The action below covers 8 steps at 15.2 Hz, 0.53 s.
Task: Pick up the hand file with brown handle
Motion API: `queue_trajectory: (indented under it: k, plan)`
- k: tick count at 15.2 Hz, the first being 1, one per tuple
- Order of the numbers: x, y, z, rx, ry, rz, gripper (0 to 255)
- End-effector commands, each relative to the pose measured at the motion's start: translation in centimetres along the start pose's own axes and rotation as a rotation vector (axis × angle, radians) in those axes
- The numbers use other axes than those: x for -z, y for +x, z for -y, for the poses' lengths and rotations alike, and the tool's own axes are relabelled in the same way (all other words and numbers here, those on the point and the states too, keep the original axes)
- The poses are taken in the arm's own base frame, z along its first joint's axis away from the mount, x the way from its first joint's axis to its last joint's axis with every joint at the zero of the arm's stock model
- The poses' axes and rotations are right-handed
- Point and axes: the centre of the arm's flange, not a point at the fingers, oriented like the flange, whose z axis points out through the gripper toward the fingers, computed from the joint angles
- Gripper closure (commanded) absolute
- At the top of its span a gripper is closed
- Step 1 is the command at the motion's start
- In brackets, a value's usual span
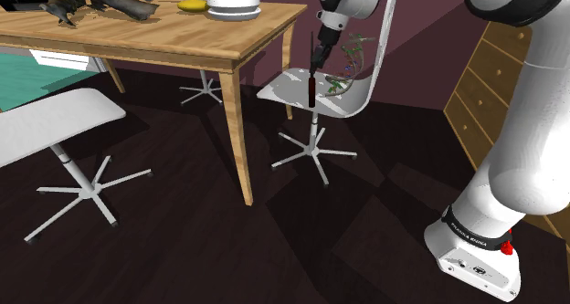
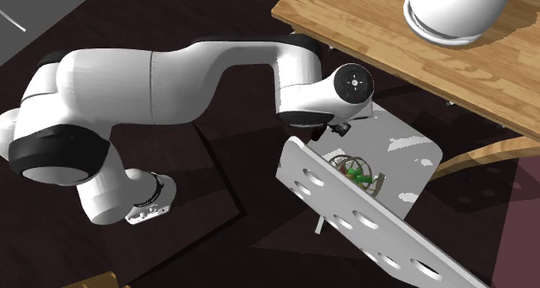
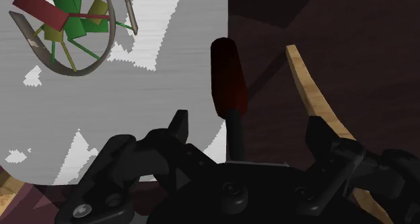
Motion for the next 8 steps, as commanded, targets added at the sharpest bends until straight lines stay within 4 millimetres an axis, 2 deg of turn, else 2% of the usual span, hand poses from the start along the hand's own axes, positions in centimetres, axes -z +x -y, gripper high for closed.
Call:
queue_trajectory:
  k: [1, 8]
  plan:
    - [-0.8, 0.4, -0.8, 0.005, 0.0, -0.008, 0]
    - [-4.1, -0.4, -1.2, 0.005, 0.0, -0.008, 0]
